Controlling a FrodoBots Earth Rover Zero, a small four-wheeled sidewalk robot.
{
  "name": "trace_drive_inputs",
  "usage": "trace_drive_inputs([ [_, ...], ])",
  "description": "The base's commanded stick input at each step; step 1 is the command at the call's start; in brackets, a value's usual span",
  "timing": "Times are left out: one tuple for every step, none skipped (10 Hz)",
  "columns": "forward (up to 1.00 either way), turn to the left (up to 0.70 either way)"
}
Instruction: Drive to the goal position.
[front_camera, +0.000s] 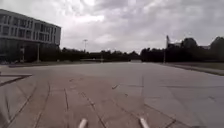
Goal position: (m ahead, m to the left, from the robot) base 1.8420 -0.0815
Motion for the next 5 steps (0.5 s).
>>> trace_drive_inputs([
  [0.7,0.0],
  [0.7,0.0],
  [0.7,0.0],
  [0.7,0.0],
  [0.7,0.01],
])
